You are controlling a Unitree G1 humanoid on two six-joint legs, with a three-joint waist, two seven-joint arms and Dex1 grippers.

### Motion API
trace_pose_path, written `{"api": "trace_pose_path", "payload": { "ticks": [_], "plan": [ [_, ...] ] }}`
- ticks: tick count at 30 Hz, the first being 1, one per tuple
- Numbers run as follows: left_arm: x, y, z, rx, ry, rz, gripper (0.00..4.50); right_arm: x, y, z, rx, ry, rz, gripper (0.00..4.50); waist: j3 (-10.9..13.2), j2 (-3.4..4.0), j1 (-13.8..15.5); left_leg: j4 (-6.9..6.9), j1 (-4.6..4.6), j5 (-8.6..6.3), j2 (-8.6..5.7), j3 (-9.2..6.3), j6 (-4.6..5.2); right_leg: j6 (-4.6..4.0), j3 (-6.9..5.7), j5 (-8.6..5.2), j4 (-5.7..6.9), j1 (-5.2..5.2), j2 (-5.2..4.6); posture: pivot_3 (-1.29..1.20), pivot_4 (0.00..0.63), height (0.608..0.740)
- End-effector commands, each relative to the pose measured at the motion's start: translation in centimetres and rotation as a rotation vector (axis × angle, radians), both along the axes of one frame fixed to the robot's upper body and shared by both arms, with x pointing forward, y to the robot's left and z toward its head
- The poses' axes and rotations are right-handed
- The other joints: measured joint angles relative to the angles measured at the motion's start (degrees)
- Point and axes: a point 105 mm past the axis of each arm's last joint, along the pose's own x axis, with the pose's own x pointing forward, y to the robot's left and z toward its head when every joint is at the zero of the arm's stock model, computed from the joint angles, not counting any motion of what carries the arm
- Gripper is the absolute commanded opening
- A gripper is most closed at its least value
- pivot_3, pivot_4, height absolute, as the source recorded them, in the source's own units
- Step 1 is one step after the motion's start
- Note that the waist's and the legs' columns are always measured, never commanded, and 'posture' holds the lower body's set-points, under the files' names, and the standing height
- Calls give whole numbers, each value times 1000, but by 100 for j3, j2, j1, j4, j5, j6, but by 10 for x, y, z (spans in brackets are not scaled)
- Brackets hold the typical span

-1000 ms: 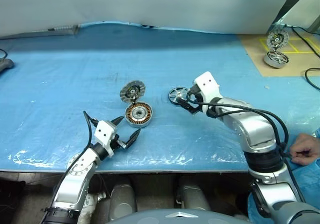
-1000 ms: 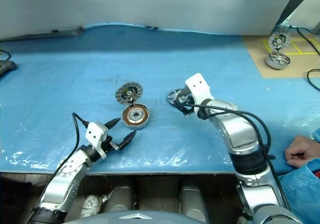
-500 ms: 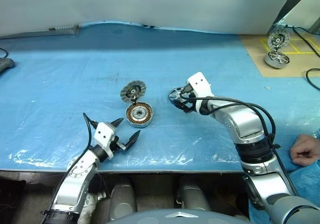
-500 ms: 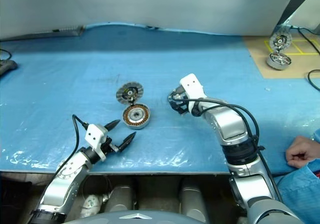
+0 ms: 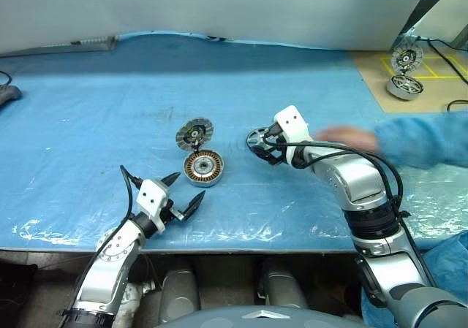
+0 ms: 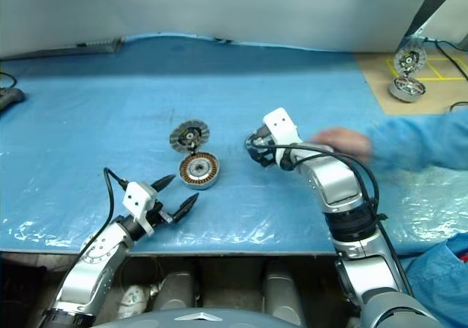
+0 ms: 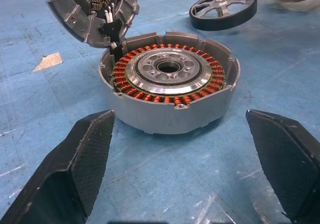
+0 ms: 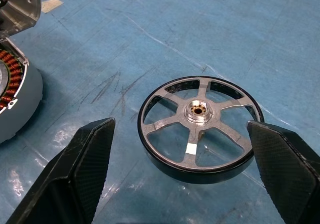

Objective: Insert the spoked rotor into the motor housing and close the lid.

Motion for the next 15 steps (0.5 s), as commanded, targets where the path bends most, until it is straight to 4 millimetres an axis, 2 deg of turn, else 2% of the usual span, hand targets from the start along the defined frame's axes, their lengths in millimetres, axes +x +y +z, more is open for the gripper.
{"api": "trace_pose_path", "payload": {
  "ticks": [1, 15],
  "plan": [
    [0, 2, 13, -5, -46, 3, 4500, 0, 4, 9, 9, -47, 17, 4484, 0, 0, 0, 0, 0, 0, 0, 0, 0, 0, 0, 0, 0, 0, 0, 0, 150, 740],
    [-2, 4, 15, -6, -43, 4, 4500, -2, 5, 9, 15, -45, 22, 4484, 0, 0, 0, 0, 0, 0, 0, 0, 0, 0, 0, 0, 0, 0, 0, 0, 150, 740]
  ]
}}
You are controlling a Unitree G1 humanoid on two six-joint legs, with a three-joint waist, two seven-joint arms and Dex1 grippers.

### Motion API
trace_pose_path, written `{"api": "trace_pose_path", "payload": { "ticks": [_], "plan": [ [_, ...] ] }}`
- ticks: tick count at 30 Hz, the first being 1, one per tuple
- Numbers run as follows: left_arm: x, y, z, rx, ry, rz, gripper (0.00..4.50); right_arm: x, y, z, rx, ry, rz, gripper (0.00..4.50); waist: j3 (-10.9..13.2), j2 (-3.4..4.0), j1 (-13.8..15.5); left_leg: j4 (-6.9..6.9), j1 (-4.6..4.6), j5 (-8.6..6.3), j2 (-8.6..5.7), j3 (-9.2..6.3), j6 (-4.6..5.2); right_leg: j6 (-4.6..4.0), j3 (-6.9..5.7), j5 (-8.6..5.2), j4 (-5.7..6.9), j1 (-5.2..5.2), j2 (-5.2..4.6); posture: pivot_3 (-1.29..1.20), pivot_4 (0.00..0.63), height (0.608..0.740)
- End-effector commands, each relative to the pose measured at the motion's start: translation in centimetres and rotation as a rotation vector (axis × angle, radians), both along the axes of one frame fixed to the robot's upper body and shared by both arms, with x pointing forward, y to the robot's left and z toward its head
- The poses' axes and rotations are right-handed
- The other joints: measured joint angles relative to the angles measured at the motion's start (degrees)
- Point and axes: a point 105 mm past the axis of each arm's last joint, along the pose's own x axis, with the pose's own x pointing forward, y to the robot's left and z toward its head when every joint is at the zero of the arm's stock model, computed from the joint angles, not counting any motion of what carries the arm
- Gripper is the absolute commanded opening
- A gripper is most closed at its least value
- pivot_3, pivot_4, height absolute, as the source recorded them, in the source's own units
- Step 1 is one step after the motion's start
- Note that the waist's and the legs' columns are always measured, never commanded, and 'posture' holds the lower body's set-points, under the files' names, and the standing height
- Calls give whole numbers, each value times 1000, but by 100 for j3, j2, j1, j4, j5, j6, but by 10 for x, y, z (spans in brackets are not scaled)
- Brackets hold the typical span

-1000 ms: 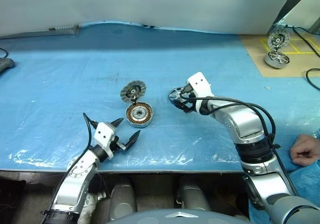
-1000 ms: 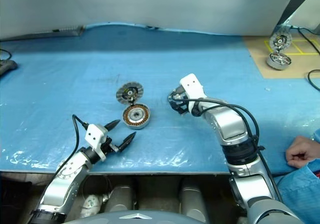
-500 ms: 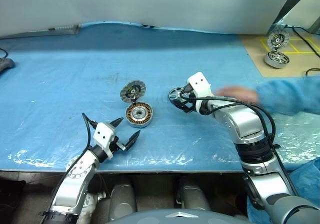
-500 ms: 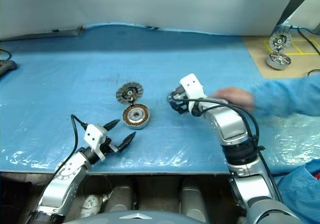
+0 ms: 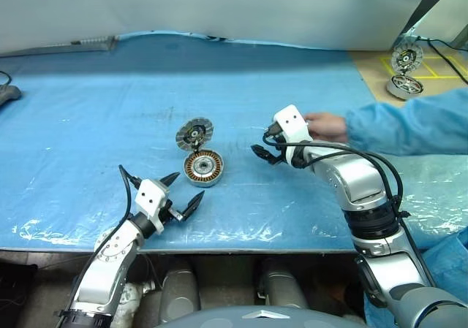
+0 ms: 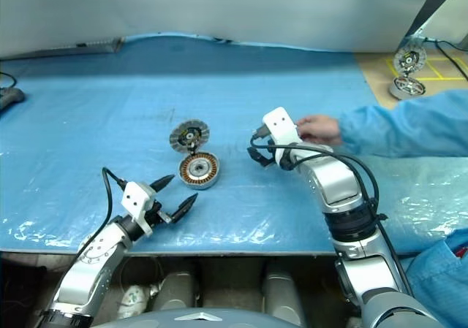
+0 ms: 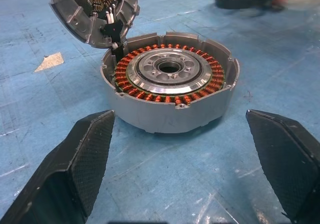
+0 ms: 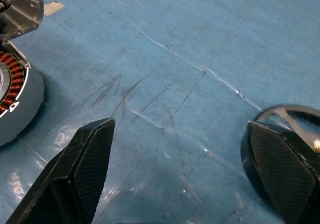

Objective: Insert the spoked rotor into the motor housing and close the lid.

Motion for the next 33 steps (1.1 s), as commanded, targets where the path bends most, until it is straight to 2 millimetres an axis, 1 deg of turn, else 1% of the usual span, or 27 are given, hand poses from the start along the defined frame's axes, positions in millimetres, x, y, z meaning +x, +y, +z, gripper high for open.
{"api": "trace_pose_path", "payload": {
  "ticks": [1, 13, 20, 27, 31, 33],
  "plan": [
    [-1, 3, 13, -8, -46, 5, 4500, -2, 4, 8, 13, -37, 18, 4484, 0, 0, 1, 0, 0, 0, 0, 0, 0, 0, 0, 0, 0, 0, 0, 0, 150, 740],
    [0, 1, 13, -8, -47, -3, 4500, -1, 5, 10, 15, -42, 18, 4484, 0, 0, 1, 0, 0, 0, 0, 0, 0, 0, 0, 0, 0, 0, 0, 0, 150, 740],
    [0, -1, 13, -11, -46, -8, 4500, 2, 1, 19, 30, -73, 9, 4484, 0, 0, 1, 0, 0, 0, 0, 0, 0, 0, 0, 0, 0, 0, 0, 0, 150, 740],
    [0, -3, 12, -12, -46, -12, 4500, 2, -2, 20, 25, -76, 3, 4484, 0, 0, 0, 0, 0, 0, 0, 0, 0, 0, 0, 0, 0, 0, 0, 0, 150, 740],
    [1, -4, 12, -13, -46, -14, 4500, 2, -12, 23, 19, -83, -18, 4484, 0, 0, 2, 0, 0, 0, -1, 0, 0, 0, 0, 0, 0, 0, 0, 0, 150, 740],
    [0, -4, 12, -14, -44, -15, 4500, 1, -23, 25, 11, -86, -42, 4484, 0, 0, 3, 0, -1, 0, -1, 0, 0, 0, 0, 0, 0, 0, 0, 0, 150, 740]
  ]
}}
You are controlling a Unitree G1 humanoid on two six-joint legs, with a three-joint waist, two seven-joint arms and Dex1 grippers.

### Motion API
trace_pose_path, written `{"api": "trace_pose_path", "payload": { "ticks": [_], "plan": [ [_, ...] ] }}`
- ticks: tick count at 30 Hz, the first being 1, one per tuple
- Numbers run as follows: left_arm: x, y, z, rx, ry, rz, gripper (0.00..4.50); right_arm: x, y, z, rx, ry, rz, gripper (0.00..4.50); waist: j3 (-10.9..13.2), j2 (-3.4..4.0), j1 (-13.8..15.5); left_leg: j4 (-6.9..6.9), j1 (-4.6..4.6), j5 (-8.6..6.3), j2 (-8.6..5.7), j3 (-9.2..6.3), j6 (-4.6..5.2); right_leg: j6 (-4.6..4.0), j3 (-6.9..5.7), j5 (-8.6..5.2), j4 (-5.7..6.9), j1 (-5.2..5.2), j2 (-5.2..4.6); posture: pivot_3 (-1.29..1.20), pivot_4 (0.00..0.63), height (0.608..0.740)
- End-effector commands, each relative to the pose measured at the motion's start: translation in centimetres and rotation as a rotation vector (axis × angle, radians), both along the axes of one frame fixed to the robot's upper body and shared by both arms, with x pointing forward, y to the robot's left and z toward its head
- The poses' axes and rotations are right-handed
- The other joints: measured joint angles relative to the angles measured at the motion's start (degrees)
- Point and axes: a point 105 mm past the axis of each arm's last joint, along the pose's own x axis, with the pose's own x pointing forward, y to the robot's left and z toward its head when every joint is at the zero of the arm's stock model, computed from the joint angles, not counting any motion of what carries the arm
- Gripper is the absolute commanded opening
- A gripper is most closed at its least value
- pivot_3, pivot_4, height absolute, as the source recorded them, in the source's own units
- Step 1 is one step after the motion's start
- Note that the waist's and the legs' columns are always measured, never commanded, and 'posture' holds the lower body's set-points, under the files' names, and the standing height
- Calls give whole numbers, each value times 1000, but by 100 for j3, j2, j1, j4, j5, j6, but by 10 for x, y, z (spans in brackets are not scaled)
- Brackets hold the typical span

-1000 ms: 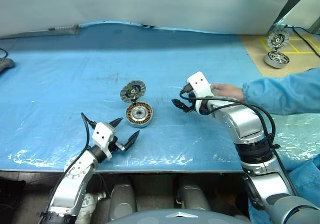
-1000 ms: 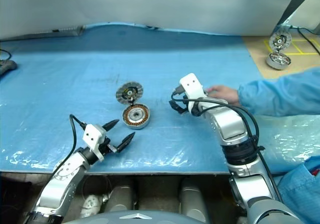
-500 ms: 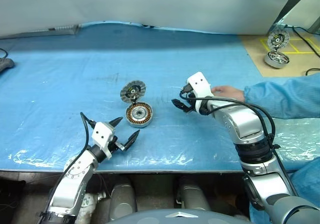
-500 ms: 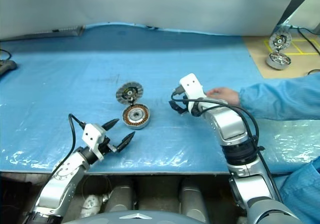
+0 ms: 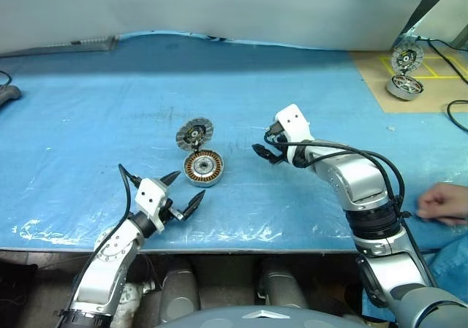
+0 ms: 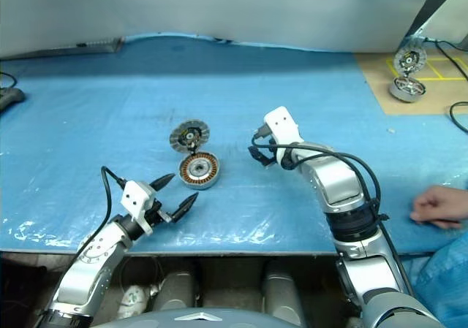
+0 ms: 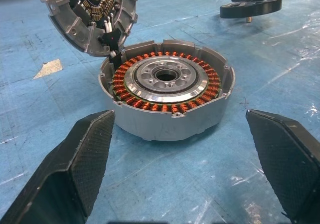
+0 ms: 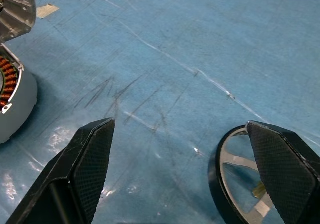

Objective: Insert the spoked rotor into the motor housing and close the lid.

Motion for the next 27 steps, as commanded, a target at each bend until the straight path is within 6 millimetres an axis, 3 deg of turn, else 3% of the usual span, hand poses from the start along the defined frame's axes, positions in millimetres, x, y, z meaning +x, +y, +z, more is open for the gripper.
{"api": "trace_pose_path", "payload": {
  "ticks": [1, 8, 20, 25, 27],
  "plan": [
    [0, -2, 7, -7, -30, -7, 4500, -2, -18, 20, 11, -65, -35, 4484, 0, 0, 3, 0, 0, 0, 0, 0, 0, 0, 0, 0, 0, 0, 0, 0, 150, 740],
    [-2, -2, 7, -8, -23, -8, 4500, -6, -54, 12, 30, 24, -163, 4484, 0, 0, 8, 0, 1, 0, 0, 0, 0, 0, 1, 0, 0, 0, 0, 0, 150, 740],
    [-6, -4, 6, -11, -18, -12, 4500, 13, -67, 4, 3, 80, -184, 4484, 0, 1, -2, 2, 2, 0, 0, 1, 1, -1, 1, 0, 2, 0, -1, 0, 150, 740],
    [-8, -5, 5, -11, -18, -7, 4500, 23, -66, 11, 15, 70, -187, 4484, 0, 1, -6, 3, 1, 0, 1, 2, 1, -2, 0, 0, 2, 0, 0, 0, 150, 740],
    [-10, -5, 5, -13, -16, -5, 4500, 23, -62, 11, 32, 77, -177, 4101, 0, 1, -5, 3, 0, 0, 0, 2, 1, -2, 0, 0, 2, 0, 0, 0, 150, 740]
  ]
}}
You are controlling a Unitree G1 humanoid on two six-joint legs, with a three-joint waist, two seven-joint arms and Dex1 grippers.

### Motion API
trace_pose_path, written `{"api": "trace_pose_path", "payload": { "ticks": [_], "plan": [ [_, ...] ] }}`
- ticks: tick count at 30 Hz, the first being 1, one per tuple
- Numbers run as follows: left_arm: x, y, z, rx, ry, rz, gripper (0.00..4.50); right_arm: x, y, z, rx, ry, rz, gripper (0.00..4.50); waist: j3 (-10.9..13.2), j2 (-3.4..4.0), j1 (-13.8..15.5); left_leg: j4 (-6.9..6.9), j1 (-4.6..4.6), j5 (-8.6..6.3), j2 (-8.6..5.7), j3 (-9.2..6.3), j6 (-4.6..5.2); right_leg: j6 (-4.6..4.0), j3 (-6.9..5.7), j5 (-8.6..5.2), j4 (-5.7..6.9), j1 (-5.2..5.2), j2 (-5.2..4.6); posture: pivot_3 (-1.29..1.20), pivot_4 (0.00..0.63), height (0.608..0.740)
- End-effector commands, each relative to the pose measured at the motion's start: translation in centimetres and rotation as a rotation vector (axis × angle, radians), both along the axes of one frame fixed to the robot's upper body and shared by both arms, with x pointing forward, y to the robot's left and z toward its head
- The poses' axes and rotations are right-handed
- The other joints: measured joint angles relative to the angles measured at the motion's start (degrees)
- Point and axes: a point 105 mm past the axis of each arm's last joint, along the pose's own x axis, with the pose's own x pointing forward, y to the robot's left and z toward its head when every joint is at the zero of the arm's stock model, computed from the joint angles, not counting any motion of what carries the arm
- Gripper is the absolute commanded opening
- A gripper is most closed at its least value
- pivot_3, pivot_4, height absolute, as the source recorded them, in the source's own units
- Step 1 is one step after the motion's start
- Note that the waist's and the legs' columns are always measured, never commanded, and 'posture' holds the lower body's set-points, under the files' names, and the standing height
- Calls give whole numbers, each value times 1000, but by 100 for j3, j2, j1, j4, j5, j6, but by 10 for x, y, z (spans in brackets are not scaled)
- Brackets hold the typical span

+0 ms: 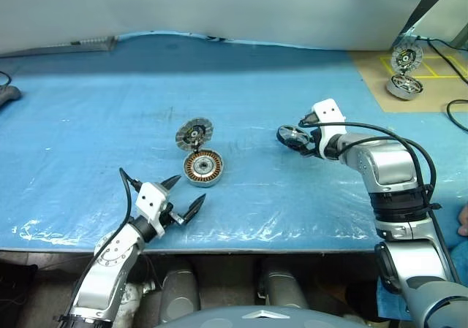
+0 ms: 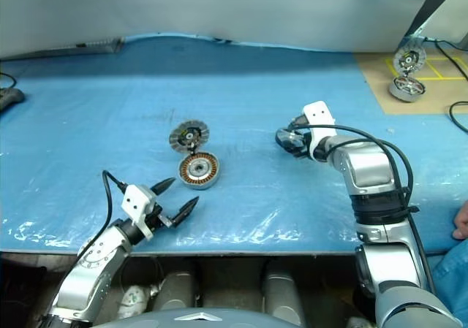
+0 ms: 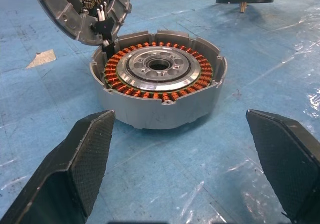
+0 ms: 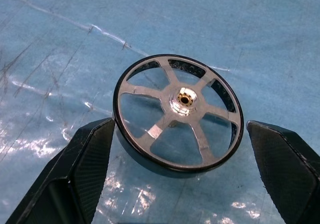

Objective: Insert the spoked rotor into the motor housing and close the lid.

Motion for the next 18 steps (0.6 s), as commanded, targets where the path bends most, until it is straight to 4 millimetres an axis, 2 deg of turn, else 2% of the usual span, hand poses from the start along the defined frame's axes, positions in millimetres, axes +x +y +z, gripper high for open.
{"api": "trace_pose_path", "payload": {
  "ticks": [1, 4, 12, 18],
  "plan": [
    [-3, -4, 11, -9, -43, -6, 4500, 3, 8, 16, 18, -49, 26, 3905, 0, 0, 1, 0, 0, 0, 0, 0, 0, 0, 0, 0, 0, 0, 0, 0, 150, 740],
    [-4, -4, 11, -11, -42, -5, 4500, 2, 11, 18, 23, -52, 30, 2904, 0, 0, 7, 0, 0, 0, 0, 0, 0, 0, 0, 0, 0, 0, 0, 0, 150, 740],
    [-2, -5, 12, -14, -45, -6, 4500, 14, 9, 18, 15, -69, 10, 2904, 0, 0, 1, 3, 0, 0, 0, 0, 0, 0, 0, 0, 1, 0, 0, 0, 150, 740],
    [-2, -5, 13, -13, -49, -4, 4500, 18, 9, 6, 25, -32, -1, 2904, 0, 0, 4, 4, -2, 0, 1, 0, 0, -1, -1, 0, 2, 0, 0, 0, 150, 740]
  ]
}}
